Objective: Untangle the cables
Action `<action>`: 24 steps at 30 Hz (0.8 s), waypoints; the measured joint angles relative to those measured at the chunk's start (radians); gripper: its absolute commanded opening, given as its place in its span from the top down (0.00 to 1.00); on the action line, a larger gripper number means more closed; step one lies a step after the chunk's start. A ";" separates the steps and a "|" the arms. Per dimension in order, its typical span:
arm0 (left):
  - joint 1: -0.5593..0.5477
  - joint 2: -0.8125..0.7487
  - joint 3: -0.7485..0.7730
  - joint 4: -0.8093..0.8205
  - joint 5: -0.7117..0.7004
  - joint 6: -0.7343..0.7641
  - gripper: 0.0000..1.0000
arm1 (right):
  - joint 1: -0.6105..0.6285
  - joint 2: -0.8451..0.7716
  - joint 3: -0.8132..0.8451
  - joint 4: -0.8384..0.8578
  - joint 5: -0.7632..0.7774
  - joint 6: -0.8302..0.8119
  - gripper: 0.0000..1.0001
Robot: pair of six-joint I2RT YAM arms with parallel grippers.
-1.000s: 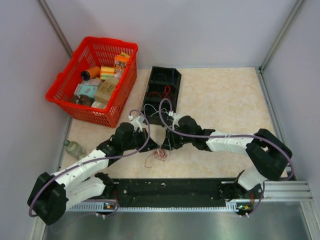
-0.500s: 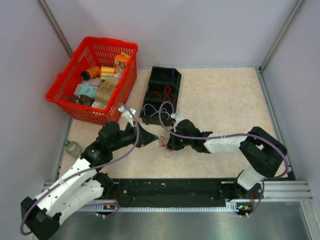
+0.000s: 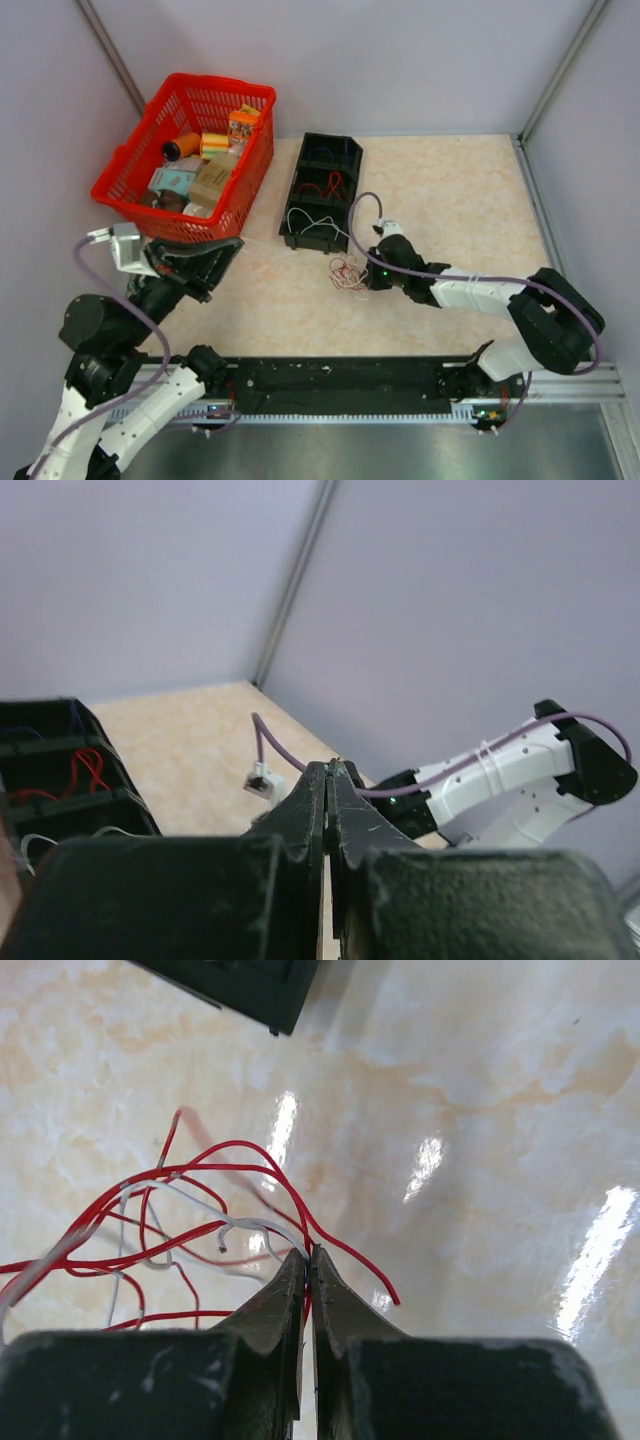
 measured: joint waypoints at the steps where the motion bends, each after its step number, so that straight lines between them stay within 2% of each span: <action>1: 0.000 -0.001 0.043 -0.023 -0.019 0.029 1.00 | -0.008 -0.018 0.000 -0.001 0.007 -0.004 1.00; 8: 0.000 0.025 0.301 -0.158 -0.060 0.183 1.00 | -0.043 -0.053 0.000 -0.017 0.037 -0.013 1.00; 11: 0.000 0.066 0.468 -0.156 -0.037 0.237 1.00 | -0.063 -0.053 -0.006 -0.036 0.068 -0.012 1.00; 15: 0.000 0.081 0.610 -0.142 -0.035 0.294 1.00 | -0.092 -0.054 -0.020 -0.074 0.113 -0.011 1.00; 18: 0.000 0.081 0.666 -0.124 -0.040 0.324 1.00 | -0.104 -0.070 -0.020 -0.106 0.145 -0.016 1.00; 24: 0.000 0.107 0.679 -0.117 -0.065 0.340 1.00 | -0.110 -0.120 -0.020 -0.138 0.193 -0.047 1.00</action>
